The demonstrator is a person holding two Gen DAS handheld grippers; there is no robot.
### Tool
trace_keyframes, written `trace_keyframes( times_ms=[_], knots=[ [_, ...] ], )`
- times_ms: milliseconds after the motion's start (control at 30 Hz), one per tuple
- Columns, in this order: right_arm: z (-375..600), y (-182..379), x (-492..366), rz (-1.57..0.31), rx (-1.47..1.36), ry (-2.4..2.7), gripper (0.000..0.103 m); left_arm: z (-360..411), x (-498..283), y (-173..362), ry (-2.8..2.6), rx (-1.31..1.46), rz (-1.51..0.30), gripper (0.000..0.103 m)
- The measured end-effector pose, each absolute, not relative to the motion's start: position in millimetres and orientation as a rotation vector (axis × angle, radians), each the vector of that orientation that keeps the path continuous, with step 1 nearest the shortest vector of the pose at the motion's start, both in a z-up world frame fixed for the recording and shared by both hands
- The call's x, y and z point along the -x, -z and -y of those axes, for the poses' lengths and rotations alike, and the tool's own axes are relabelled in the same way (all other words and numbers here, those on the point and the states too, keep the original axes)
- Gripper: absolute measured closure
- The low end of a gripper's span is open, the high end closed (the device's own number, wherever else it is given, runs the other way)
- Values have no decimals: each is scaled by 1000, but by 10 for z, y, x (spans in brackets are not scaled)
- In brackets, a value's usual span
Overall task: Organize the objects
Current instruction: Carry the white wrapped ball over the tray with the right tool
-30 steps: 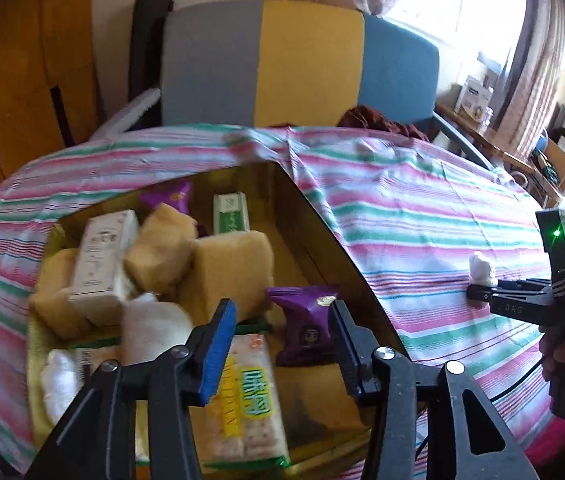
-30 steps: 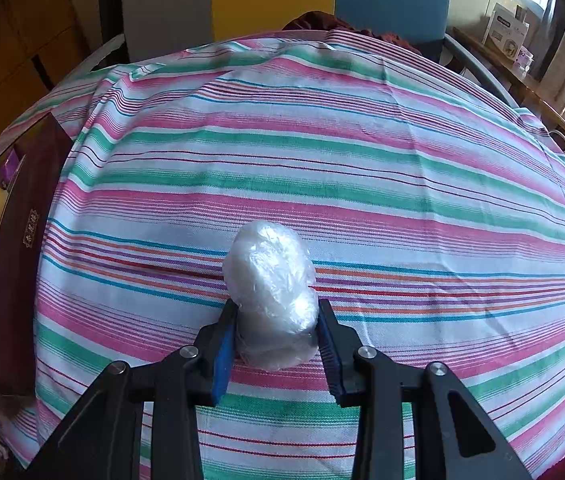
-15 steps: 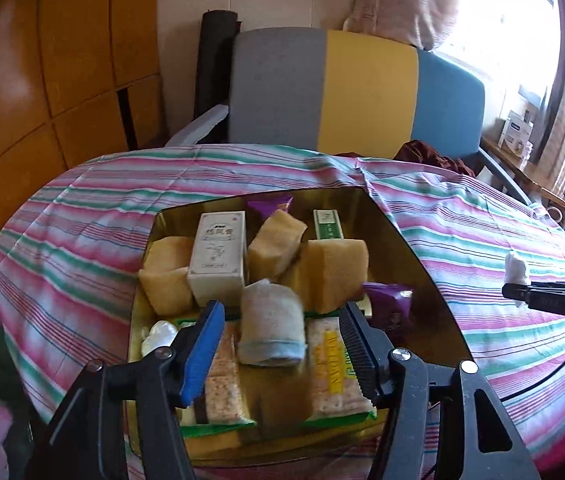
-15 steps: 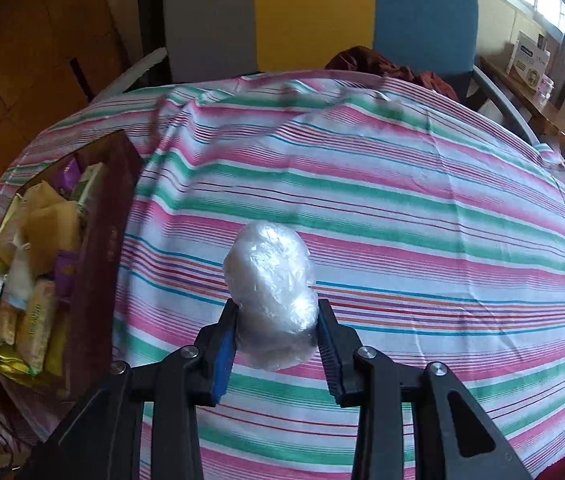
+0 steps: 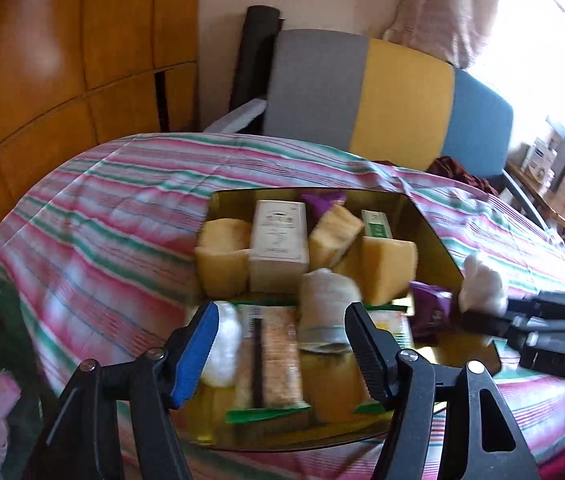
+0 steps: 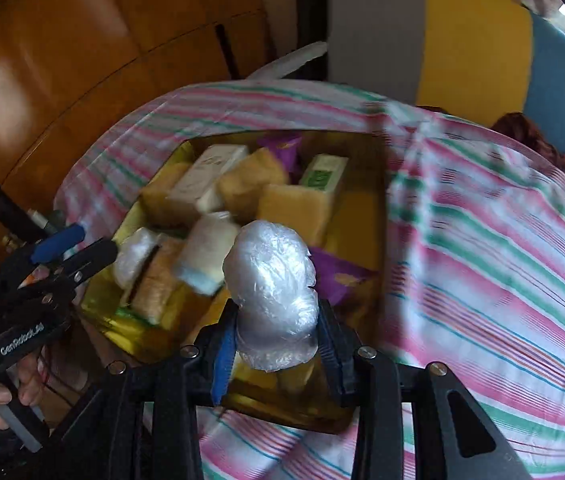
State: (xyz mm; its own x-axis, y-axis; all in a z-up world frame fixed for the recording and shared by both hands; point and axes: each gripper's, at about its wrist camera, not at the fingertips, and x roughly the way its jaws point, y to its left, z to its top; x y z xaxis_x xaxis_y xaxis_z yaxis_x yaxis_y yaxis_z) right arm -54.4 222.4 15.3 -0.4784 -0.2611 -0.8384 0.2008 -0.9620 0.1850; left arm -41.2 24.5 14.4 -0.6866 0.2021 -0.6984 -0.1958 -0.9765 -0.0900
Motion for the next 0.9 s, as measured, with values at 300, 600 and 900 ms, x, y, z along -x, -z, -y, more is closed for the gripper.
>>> trace_keyframes(
  times_ms=[300, 600, 900],
  knots=[
    [-1443, 228, 713, -11, -1492, 2259, 63, 252, 417, -80, -2811, 1177, 76, 31],
    [-1480, 299, 737, 98, -1487, 2258, 54, 317, 391, -31, -2837, 1177, 88, 21],
    [-1750, -100, 435, 171, -1298, 2640, 49, 180, 292, -144, -2876, 1122, 78, 0]
  ],
)
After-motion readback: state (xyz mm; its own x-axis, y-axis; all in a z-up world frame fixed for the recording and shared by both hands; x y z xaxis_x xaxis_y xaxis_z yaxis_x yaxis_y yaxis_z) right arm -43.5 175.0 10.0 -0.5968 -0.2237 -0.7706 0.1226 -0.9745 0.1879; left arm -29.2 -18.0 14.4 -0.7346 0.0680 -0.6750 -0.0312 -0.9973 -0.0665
